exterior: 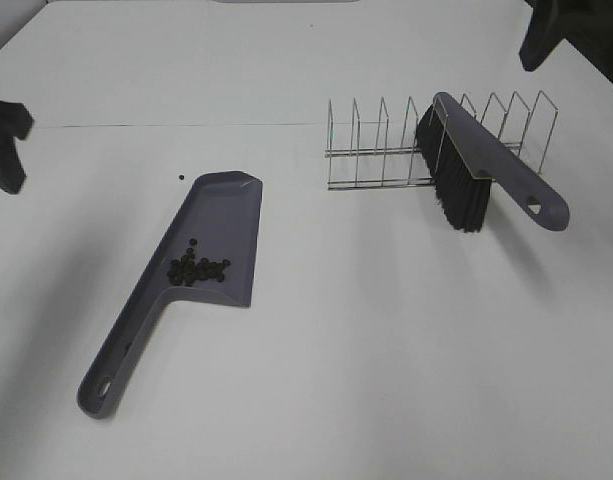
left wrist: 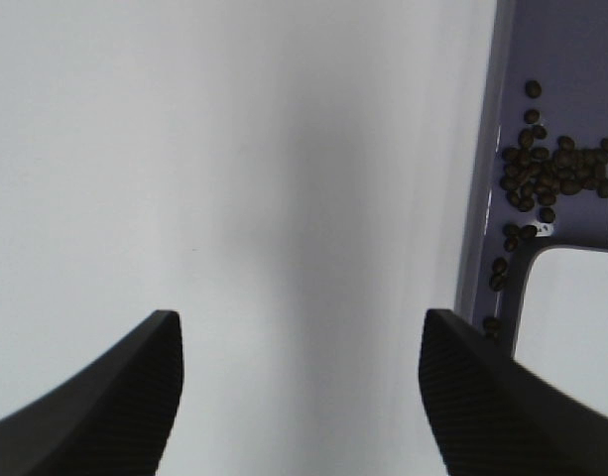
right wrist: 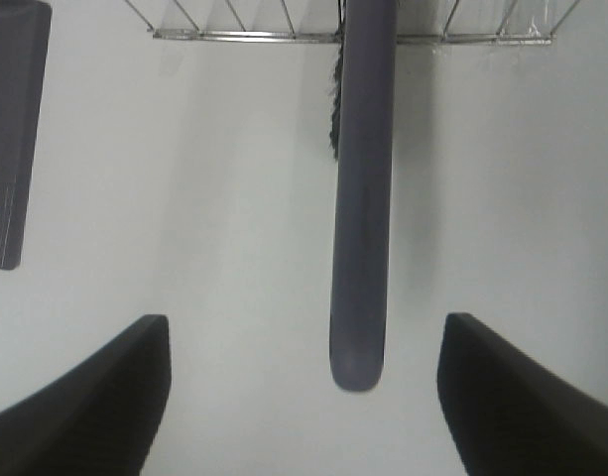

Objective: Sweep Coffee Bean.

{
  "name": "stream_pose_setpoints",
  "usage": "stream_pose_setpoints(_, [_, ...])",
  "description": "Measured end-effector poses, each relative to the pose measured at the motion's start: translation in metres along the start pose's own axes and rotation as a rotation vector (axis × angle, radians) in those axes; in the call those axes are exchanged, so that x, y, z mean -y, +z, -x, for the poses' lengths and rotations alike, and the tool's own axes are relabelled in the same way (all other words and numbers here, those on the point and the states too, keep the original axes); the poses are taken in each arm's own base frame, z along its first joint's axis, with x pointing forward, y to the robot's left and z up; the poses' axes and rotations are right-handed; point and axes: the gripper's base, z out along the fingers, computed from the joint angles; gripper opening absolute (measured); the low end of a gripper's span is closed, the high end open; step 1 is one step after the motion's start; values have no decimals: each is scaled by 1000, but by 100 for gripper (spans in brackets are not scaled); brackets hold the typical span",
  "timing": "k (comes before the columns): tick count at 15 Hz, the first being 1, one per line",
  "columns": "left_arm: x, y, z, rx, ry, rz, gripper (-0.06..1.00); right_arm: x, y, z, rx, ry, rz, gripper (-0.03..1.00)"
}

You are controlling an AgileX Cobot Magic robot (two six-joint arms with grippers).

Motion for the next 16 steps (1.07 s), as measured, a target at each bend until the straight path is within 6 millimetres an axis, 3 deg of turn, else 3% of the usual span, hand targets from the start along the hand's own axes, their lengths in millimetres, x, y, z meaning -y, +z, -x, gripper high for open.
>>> stream_pose_setpoints(1, [-7,-11,-2,20,-7,5,60,0,-5,-9,1,0,-1,65])
stream_pose_setpoints(3, [-31,-52,-14,101,-30,34,60,0,-29,-47,23,-3,1,65])
stream_pose_setpoints(6, [-43,-100,-59,220,-58,71,60,1,-65,-105,107,-15,8,65])
stream_pose_setpoints(8, [-37,-108,-111,203,-40,70,60,1,-88,-145,193,-47,10,65])
stream_pose_setpoints(11, [-29,-116,-164,227,-36,70,60,5,-101,-195,280,-62,6,65])
stream_pose_setpoints(16, [-24,-129,-218,377,-67,99,60,12,-93,-261,373,-76,-4,65])
